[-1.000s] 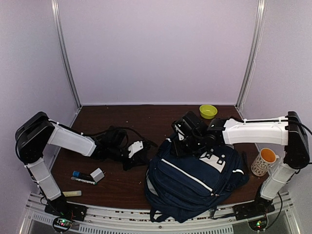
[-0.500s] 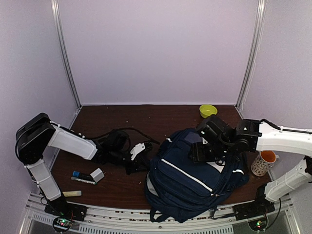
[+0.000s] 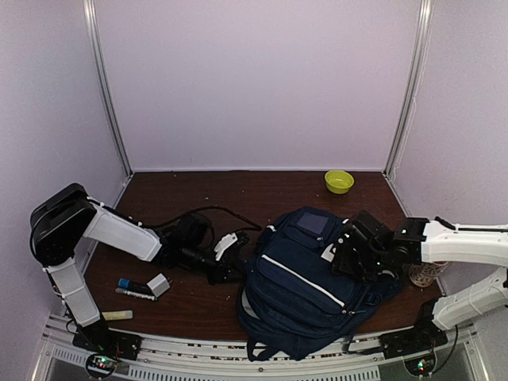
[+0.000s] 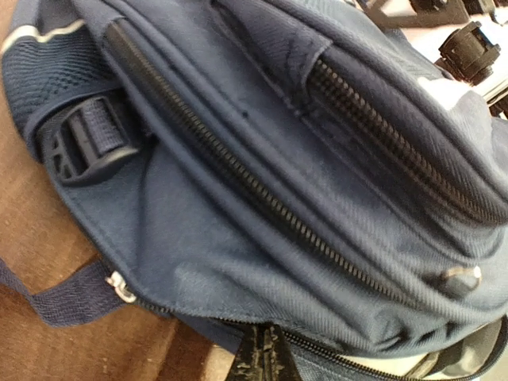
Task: Pack the student bag
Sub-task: Move the student bag to the center of the board.
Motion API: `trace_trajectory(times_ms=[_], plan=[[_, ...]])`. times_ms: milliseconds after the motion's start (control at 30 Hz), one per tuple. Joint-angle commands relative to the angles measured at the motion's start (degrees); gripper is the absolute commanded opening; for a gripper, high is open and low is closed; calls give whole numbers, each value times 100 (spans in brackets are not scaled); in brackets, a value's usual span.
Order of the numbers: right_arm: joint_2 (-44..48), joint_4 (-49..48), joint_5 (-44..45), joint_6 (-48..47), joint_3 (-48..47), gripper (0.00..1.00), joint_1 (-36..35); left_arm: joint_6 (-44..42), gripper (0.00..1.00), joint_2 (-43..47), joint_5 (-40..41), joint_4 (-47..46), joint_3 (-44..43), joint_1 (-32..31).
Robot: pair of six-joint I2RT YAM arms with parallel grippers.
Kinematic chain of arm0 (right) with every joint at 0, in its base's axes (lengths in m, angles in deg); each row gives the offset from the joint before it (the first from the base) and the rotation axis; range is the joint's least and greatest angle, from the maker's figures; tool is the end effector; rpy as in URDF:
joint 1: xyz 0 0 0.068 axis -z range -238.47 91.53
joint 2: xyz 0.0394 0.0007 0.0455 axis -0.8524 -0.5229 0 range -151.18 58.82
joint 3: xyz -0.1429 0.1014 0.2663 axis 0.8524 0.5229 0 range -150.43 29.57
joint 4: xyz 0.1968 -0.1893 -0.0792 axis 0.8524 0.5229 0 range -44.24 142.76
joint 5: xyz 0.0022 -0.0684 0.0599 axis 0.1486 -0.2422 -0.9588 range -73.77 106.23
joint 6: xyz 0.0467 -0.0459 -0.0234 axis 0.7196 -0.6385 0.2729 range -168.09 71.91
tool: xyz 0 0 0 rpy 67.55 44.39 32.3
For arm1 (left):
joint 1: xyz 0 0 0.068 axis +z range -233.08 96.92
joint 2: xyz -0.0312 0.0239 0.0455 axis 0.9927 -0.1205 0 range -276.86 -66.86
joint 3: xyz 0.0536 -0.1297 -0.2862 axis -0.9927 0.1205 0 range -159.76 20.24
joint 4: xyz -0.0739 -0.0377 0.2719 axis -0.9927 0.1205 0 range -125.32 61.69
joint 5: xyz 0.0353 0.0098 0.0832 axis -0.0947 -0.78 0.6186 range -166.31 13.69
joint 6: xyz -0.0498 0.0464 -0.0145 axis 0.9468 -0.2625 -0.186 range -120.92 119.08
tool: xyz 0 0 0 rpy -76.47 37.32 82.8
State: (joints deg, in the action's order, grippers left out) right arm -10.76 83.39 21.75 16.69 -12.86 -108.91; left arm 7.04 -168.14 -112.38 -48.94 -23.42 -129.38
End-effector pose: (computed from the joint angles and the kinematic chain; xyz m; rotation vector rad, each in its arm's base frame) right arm 0.1532 0.1769 0.2179 0.3782 2.7647 0.4552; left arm 0.2259 -0.2847 0.1403 1.1225 2.1990 -1.1824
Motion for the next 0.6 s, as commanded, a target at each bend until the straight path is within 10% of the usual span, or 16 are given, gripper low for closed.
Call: trace_trajectory(times_ms=[0, 567], plan=[[-1082, -777, -333, -736, -350, 69, 275, 262, 0, -56, -141, -202, -120, -151], [-2580, -86, -434, -2934, -2730, 68, 884, 870, 0, 140, 90, -469, 178, -921]])
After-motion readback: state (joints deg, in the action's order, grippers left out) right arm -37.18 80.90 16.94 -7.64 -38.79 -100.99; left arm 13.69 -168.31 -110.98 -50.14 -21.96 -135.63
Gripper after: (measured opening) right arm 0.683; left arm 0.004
